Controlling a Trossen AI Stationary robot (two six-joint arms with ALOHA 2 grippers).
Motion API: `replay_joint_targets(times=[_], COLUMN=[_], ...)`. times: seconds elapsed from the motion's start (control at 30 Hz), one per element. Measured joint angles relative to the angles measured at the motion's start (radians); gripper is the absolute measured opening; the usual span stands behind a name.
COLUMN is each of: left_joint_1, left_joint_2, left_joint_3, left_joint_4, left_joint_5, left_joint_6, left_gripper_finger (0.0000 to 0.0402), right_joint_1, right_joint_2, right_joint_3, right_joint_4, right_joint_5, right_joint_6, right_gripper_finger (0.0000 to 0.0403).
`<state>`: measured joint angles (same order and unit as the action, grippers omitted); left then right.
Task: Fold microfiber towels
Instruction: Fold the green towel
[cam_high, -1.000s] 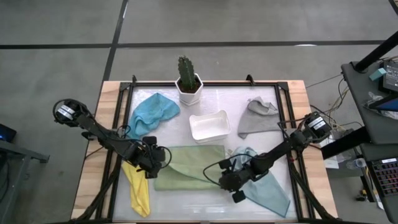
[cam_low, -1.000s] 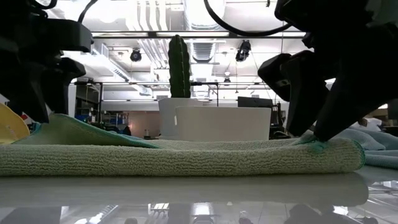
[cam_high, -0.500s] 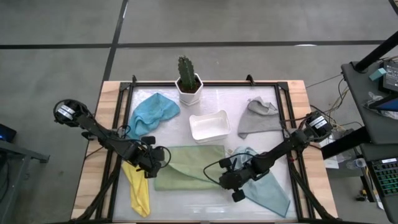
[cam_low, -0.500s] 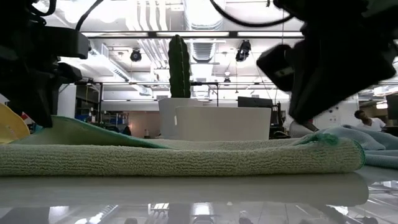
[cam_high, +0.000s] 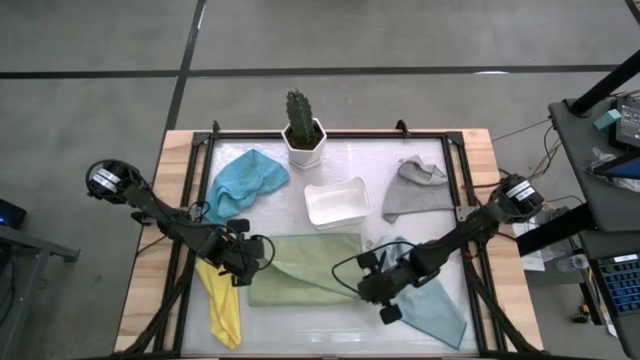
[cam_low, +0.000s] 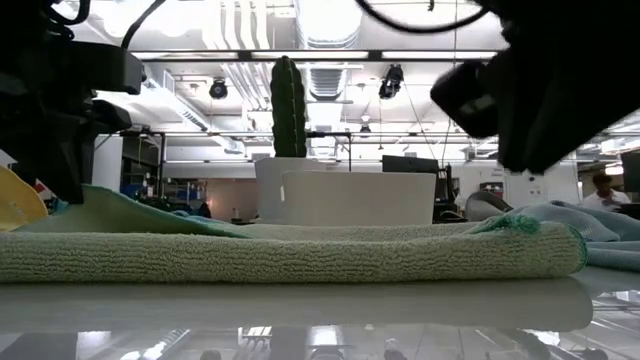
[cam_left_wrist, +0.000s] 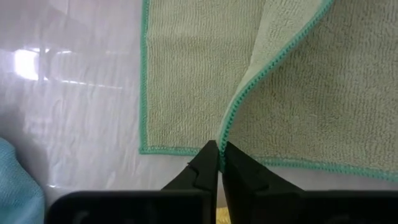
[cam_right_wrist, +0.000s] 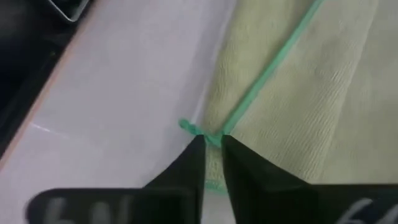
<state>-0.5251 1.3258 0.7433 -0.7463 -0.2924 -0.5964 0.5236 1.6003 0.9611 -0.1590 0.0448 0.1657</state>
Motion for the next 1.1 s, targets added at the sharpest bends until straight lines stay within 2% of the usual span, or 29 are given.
replay_joint_targets(times=[0.3,0.5,0.67,0.83,0.97,1.1], left_joint_1=[0.0,0.0,0.0,0.0,0.0,0.0], left_joint_2=[0.0,0.0,0.0,0.0,0.0,0.0], left_joint_3=[0.0,0.0,0.0,0.0,0.0,-0.002], left_joint_4=[0.032,0.032,0.032,0.033,0.038,0.046], left_joint_5=[0.0,0.0,0.0,0.0,0.0,0.0], left_joint_6=[-0.001,-0.001,-0.001,-0.002,-0.002,-0.002], left_gripper_finger=[0.0,0.0,0.0,0.0,0.0,0.0], right_joint_1=[-0.001,-0.001,-0.009,-0.014,-0.014,-0.014], right_joint_2=[0.072,0.072,0.072,0.072,0.072,0.072], right_joint_3=[0.0,0.0,0.0,-0.005,-0.008,-0.012], right_joint_4=[0.024,0.028,0.028,0.029,0.038,0.037], right_joint_5=[0.068,0.156,0.166,0.166,0.165,0.158], right_joint_6=[0.007,0.018,0.006,-0.012,-0.026,-0.04], right_gripper_finger=[0.0161,0.0176,0.0156,0.012,0.0079,0.0021])
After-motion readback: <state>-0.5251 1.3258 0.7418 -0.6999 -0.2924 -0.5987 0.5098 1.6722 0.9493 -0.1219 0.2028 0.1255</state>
